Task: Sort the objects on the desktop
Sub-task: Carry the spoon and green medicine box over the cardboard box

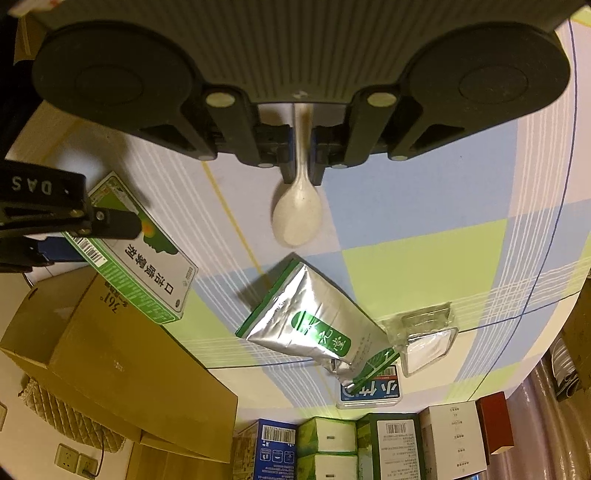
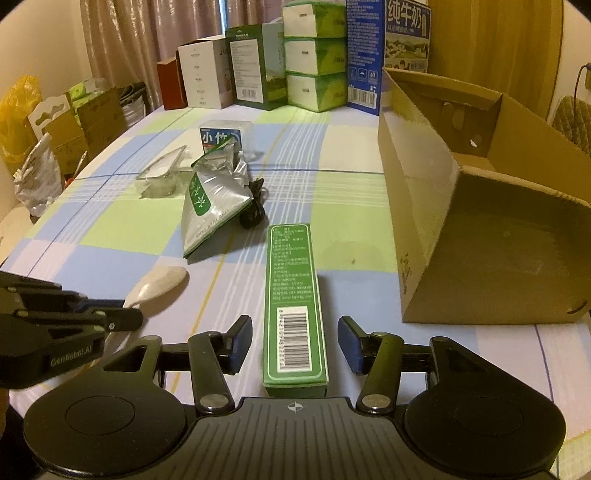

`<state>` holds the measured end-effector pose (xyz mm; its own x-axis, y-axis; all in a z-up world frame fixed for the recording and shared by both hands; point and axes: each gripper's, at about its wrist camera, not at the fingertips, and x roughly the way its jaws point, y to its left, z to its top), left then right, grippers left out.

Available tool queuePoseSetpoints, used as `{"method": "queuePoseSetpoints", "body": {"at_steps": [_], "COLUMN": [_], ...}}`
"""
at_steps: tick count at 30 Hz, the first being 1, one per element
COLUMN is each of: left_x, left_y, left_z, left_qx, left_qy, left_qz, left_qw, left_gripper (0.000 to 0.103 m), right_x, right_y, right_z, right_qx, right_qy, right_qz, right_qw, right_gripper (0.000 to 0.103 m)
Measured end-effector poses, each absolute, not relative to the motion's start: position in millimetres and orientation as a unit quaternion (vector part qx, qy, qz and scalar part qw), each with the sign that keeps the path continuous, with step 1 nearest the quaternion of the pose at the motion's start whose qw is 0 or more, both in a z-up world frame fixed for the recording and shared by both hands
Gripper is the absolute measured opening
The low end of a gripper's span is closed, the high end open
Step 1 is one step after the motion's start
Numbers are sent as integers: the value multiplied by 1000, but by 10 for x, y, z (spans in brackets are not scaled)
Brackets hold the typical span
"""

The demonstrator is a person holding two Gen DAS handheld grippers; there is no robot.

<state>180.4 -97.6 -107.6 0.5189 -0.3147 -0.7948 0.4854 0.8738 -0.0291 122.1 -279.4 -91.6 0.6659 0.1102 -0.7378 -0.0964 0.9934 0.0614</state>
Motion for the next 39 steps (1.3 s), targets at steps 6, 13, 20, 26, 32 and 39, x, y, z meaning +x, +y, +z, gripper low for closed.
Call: {"method": "queuePoseSetpoints", "body": {"at_steps": [6, 13, 20, 26, 32, 39], "left_x": [1773, 1765, 1756, 1715, 1647, 1522], "left_y": [-987, -1002, -1013, -1002, -1048, -1102], "left_z": [-1070, -1043, -1032, -947, -819, -659], "left_qx": [93, 86, 85, 82, 84, 86], "left_qy": [432, 434, 439, 435, 429, 421], "left_qz": [-230, -228, -226, -222, -224, -224], "left_qw": [867, 867, 866, 868, 871, 875], "left_gripper": [4, 4, 4, 4, 4, 4], "right_x": [1352, 1480, 1423, 1246, 1110, 943], "right_y": [-2762, -2717, -2734, -2782, -2834, -2851], "right_z": [-940, -1010, -1022, -899, -766, -596], "right_qx": [5, -14, -15, -4, 2, 7], "right_qy": [413, 435, 432, 418, 410, 396], "right_qz": [61, 51, 49, 48, 46, 51], "right_qw": [908, 899, 900, 907, 911, 917], "right_gripper": [49, 49, 28, 28, 28, 28]}}
